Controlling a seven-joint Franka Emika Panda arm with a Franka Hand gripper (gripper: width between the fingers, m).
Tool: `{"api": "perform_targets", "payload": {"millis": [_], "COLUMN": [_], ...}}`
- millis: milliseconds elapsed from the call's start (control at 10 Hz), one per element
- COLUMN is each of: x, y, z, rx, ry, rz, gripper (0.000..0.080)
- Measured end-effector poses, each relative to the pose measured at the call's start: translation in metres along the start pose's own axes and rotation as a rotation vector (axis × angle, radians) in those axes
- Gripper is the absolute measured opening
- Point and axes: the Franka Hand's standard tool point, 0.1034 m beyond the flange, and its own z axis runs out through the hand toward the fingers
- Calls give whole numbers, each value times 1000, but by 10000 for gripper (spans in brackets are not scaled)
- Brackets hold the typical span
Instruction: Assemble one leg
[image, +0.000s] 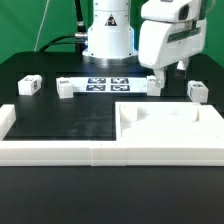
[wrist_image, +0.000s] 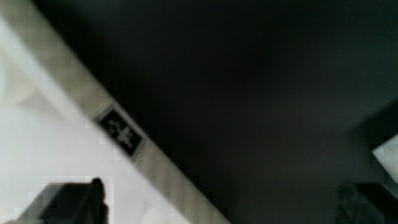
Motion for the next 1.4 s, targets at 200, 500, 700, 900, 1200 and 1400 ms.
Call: {"api": "perform_targets", "payload": {"millis": [200,500,700,900,1200,1400], "x": [2,8,11,10,1,-2], "y": [-14,-48,-56,-56,-59,-72], "z": [2,5,5,5,8,8], "rx": [18,48,59,58,64,107], "ry": [-5,-21,-24,-38,-155,-345], "rz": [193,514,618,609,585,537], "gripper": [649,649,649,649,649,649]}}
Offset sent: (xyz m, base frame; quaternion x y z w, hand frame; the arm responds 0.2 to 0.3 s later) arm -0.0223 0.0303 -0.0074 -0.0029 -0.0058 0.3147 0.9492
